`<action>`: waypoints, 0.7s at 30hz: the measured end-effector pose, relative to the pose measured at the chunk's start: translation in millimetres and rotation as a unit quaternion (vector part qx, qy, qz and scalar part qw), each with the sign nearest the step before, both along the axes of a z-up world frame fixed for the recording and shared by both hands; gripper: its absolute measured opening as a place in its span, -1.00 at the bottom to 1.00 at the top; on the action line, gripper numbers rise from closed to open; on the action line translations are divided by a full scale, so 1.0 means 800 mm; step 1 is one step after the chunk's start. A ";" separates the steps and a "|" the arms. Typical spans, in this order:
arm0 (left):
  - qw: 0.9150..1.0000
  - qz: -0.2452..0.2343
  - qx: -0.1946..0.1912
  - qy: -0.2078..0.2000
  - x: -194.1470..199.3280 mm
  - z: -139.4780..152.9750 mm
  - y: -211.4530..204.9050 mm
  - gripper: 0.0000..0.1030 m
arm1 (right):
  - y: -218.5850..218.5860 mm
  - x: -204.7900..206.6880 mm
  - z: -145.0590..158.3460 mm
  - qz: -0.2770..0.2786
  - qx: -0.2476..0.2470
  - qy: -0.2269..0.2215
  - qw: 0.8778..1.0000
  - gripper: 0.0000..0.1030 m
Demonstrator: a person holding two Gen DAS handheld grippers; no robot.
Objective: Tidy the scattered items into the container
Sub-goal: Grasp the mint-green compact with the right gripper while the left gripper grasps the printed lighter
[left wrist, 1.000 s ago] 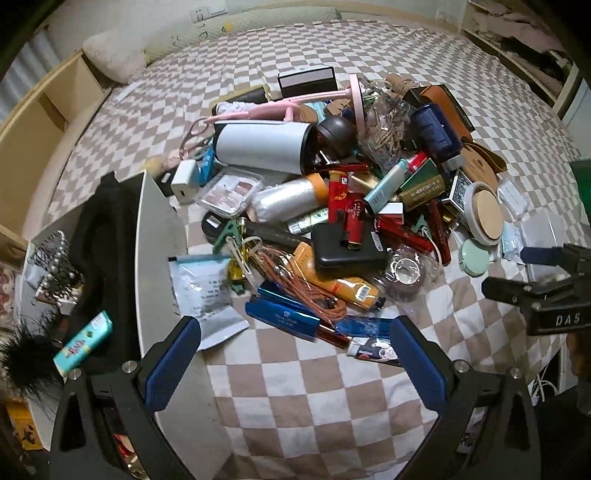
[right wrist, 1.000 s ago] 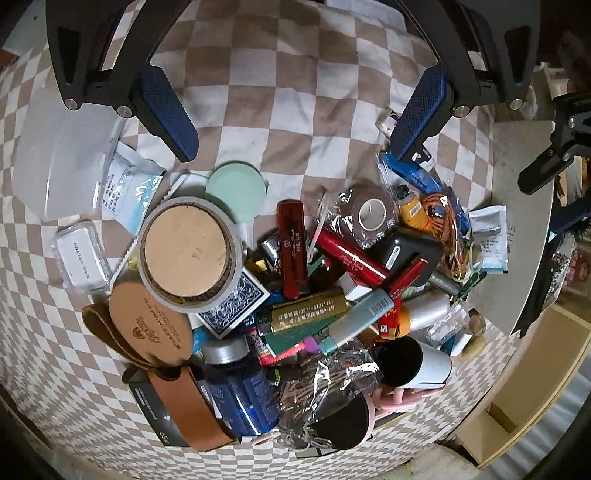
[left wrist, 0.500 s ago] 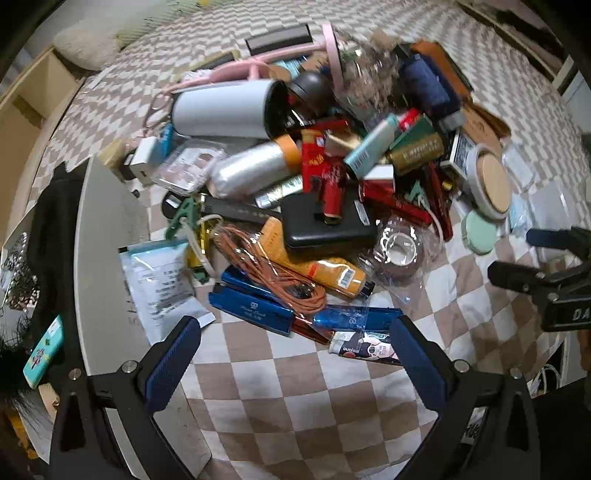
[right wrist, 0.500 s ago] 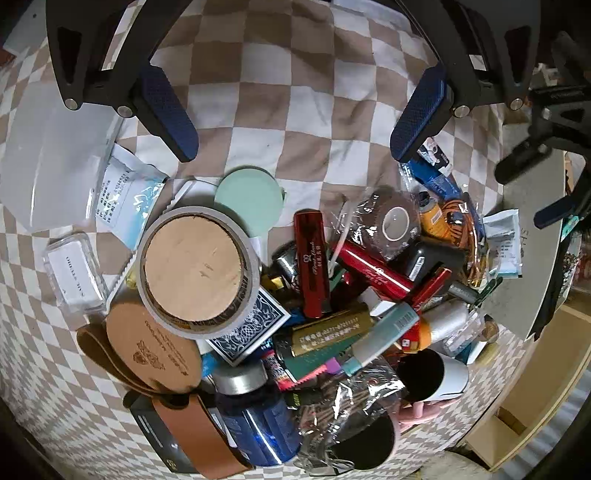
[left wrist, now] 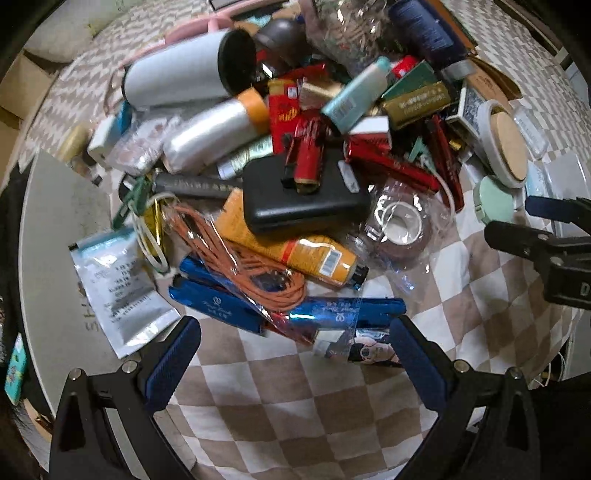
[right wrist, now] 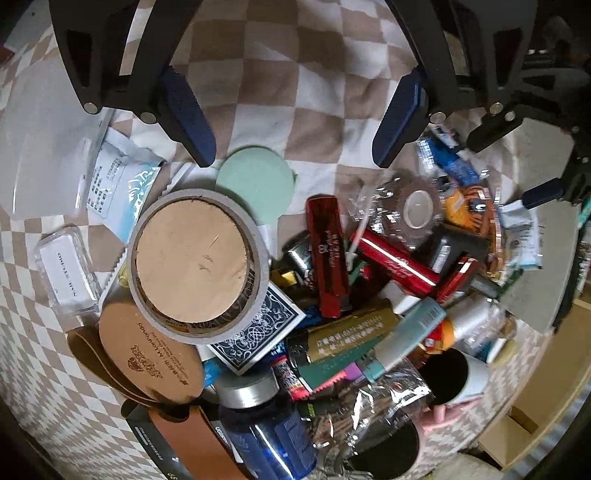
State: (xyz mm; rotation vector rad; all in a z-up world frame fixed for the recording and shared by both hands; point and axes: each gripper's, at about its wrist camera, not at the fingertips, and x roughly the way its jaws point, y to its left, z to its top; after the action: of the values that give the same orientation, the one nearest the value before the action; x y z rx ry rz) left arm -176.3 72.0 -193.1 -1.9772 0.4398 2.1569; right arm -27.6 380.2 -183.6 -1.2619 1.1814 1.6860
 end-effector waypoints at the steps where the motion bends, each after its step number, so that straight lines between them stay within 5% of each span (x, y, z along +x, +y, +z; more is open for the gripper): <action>1: 1.000 0.003 0.000 -0.006 -0.001 -0.003 -0.002 0.99 | 0.002 -0.002 -0.003 0.000 0.001 -0.007 1.000 0.69; 21: 0.997 0.026 0.012 -0.071 0.004 -0.050 0.009 0.99 | 0.017 -0.020 -0.033 0.029 0.034 -0.080 0.996 0.55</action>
State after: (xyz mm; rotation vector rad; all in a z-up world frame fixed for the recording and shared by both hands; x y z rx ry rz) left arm -172.8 79.3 -232.9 -2.1329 0.3414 2.0231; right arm -43.4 394.1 -209.7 -1.3730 0.9937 1.6204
